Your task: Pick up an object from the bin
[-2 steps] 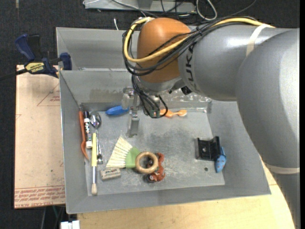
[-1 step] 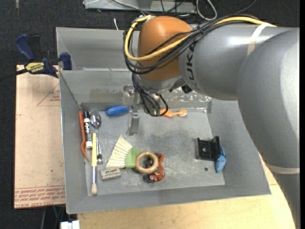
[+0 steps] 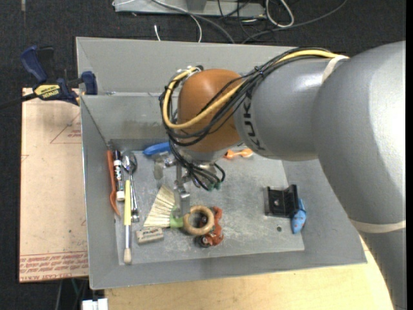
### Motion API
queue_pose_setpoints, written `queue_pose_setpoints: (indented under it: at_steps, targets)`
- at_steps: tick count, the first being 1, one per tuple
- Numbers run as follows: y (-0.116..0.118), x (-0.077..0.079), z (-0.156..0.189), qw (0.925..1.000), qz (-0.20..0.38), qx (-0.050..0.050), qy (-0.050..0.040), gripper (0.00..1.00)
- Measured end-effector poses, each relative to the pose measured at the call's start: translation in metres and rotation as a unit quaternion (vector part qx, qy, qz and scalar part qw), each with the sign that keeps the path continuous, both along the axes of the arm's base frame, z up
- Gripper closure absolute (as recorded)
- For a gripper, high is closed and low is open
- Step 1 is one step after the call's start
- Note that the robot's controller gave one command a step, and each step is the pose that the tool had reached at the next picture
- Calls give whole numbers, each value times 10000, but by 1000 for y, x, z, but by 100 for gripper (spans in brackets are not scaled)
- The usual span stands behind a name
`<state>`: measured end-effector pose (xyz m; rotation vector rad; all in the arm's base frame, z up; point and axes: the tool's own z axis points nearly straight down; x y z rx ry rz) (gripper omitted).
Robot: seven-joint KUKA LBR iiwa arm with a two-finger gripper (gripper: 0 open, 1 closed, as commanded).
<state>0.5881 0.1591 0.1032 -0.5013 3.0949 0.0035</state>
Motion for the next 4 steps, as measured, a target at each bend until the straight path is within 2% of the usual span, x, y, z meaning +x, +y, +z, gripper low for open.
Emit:
queue_pose_setpoints:
  at_steps: [1,2,3,4]
  targets:
    - [-3,-28,4,9991,420,-1,25,0]
    - [16,-71,0,9820,1886,-2,29,0]
    - [5,-51,-27,9890,1482,7,-18,0]
    - [3,-58,-33,9826,1860,19,16,100]
